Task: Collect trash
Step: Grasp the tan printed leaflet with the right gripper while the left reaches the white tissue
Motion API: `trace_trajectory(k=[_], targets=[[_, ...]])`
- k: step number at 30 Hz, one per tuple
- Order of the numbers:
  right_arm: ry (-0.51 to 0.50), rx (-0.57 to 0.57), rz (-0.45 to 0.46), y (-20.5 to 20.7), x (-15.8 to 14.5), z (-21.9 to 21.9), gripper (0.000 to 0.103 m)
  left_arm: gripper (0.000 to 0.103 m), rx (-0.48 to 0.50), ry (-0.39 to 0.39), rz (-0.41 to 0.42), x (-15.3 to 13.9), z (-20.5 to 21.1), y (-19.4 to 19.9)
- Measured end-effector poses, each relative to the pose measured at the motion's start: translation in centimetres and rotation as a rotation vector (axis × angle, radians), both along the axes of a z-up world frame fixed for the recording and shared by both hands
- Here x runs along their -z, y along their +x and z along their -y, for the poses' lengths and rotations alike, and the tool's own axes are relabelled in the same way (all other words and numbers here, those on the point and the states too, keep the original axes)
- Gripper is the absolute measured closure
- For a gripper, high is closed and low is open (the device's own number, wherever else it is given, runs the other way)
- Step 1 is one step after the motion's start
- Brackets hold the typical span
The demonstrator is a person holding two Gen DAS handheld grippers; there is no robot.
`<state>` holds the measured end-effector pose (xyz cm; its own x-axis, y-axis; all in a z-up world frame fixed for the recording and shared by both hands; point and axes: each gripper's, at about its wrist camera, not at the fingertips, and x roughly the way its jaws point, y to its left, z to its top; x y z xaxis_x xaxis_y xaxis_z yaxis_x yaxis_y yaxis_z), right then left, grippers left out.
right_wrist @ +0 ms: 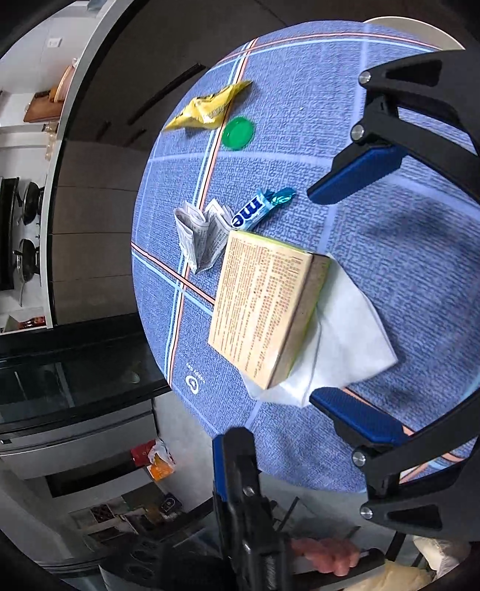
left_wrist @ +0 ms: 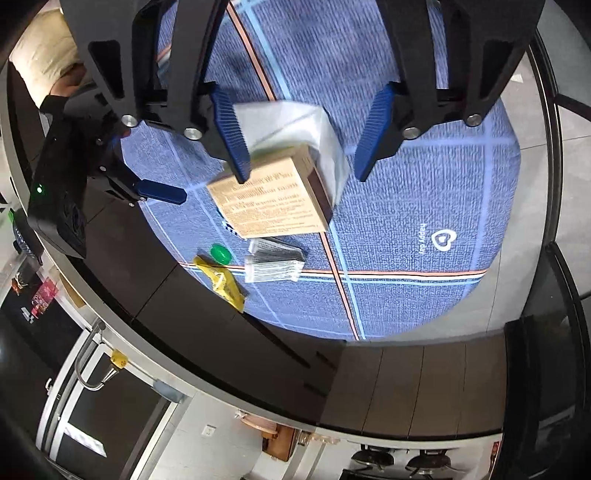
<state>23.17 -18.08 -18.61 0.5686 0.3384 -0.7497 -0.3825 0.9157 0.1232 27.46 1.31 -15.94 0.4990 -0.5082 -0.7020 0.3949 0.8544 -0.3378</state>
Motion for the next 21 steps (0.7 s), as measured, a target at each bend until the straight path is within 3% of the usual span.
trace_trajectory(k=[4,8,14,21], targets=[[-0.003,-0.058,0.005,0.9,0.2,-0.2,0.005,0.062,-0.014,-0.01,-0.014,0.2,-0.5,1.6],[-0.062,-0.253,0.045,2.0,-1.1,-1.3,0.003,0.062,-0.046,-0.004,-0.019,0.0,-2.0,2.3],[-0.217,-0.532,-0.001,5.0,-0.7,-3.6,0.003,0.062,-0.073,0.02,-0.036,0.2,-4.1,1.5],[-0.27,-0.672,-0.016,7.0,0.8,-5.4,0.003,0.06,-0.054,0.053,-0.124,2.4,-5.2,-0.4]])
